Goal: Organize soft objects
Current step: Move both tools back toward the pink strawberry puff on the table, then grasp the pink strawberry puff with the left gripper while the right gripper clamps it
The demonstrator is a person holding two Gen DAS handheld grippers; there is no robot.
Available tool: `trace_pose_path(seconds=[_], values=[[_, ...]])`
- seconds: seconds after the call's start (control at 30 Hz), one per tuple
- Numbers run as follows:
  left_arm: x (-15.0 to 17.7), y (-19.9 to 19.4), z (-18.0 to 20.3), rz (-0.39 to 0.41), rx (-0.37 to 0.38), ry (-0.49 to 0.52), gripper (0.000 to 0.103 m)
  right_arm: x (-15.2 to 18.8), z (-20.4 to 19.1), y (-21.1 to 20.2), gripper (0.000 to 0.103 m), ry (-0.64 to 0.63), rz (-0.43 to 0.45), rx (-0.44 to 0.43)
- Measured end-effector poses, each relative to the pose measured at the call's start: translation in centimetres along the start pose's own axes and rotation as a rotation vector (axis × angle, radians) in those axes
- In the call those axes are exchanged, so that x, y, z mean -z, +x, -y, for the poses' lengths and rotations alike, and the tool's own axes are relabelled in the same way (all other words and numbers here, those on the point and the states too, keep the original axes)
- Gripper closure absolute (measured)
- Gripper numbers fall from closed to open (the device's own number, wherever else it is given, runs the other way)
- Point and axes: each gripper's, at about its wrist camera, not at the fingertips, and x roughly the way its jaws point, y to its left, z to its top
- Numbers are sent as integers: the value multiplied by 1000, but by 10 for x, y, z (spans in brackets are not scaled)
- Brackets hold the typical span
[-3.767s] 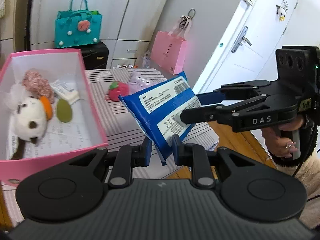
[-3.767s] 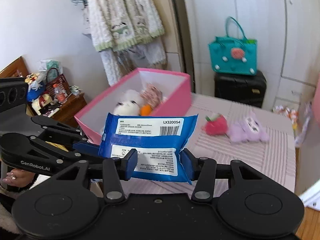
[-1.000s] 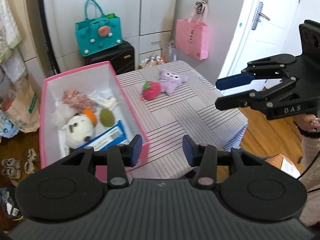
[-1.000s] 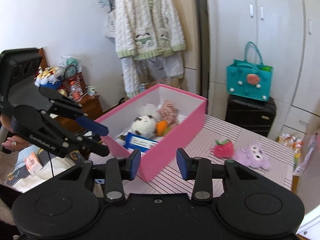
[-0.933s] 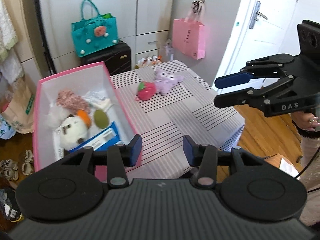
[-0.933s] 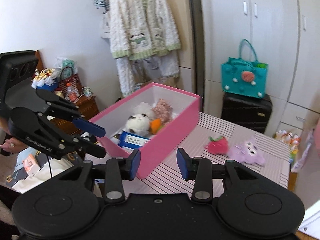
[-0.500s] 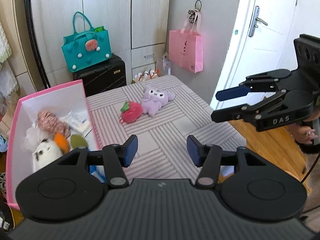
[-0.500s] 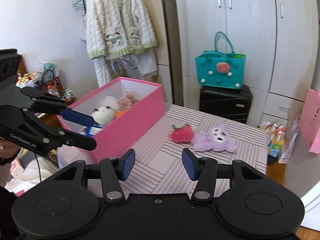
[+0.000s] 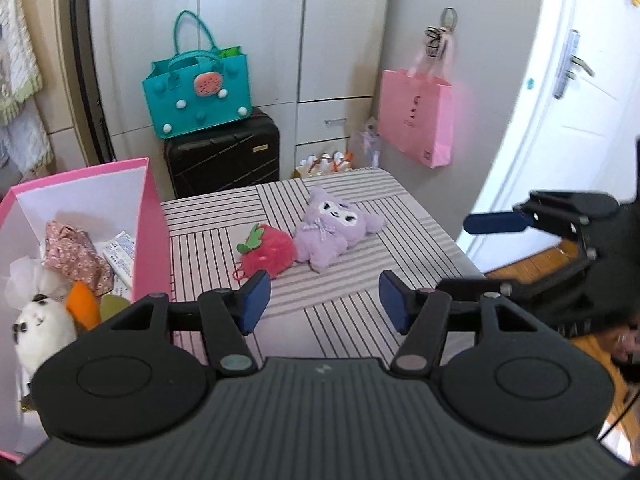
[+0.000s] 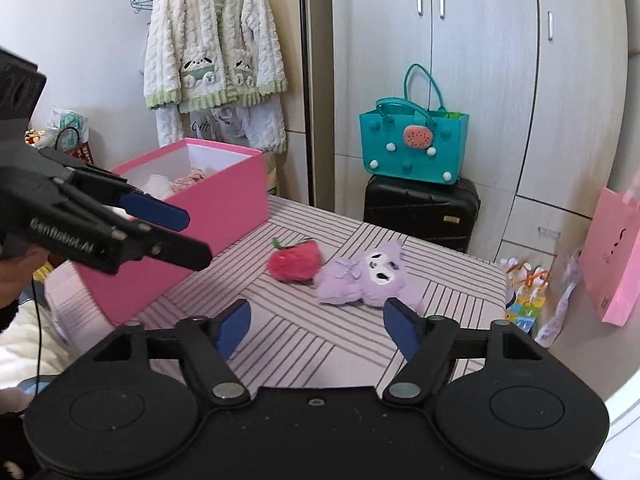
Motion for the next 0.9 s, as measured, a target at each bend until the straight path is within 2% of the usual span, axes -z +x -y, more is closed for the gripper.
trace_pose_path(seconds=[0.23,0.5,0.7,0.9], values=[[-9,40,-14,-4,-39,-104,39,3,12,43,25,-11,23,-72],[-16,82,-35,-40,-60,-241,38,-10,-6,107,25,-249,18,-139],[-15,117,-51,-72,-94,-358,38,-13,-5,150,25,-320,-19,-140],[-7,140,-62,-97,-127,-425,42,-13,-14,166,27,-417,-39,-159]])
